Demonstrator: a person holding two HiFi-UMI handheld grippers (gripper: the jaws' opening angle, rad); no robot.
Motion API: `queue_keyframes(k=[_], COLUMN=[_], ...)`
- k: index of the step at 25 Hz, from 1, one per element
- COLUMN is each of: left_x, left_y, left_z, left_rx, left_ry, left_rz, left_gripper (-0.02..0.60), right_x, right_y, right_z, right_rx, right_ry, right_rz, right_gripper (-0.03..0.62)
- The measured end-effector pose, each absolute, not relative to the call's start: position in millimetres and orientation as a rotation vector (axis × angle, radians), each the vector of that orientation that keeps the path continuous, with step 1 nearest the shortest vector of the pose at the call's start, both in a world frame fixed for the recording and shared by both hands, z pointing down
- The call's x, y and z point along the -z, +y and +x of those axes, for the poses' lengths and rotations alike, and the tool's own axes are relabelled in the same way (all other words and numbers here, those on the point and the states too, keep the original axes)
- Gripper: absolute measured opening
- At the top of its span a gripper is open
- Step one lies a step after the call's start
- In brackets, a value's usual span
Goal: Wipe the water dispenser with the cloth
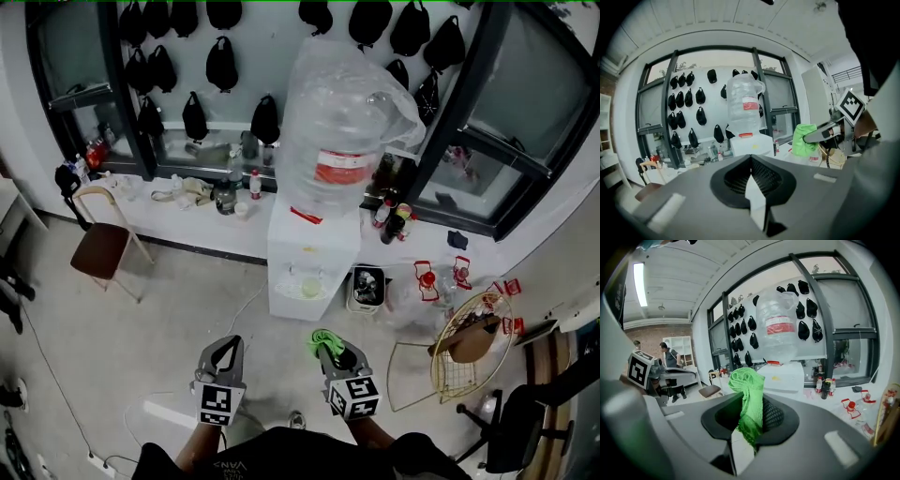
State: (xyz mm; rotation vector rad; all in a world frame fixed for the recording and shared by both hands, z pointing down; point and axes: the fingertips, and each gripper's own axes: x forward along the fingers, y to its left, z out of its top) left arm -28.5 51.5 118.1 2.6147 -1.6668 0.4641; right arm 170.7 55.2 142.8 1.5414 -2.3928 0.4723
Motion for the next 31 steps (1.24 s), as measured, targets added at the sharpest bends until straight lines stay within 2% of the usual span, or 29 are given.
queue_keyframes(k=[8,31], left_x=[-103.6,-91.2], left_y=[86.4,98.2], left_z=[6.6,9.4], left_rx=[-0.443,-0.448], left_ry=[-1.626,-1.694], left_rz=[2.65,2.656], left_gripper=[0.002,0.002], right_x=[-127.9,-118.2], right_y=[77.1,82.2], right_z=[194.1,204.9], right_rx=[-0.398,-0.366], right_ry=[-2.434,-2.47], right_rz=[1.538,1.526], right_gripper=[0.091,0.089])
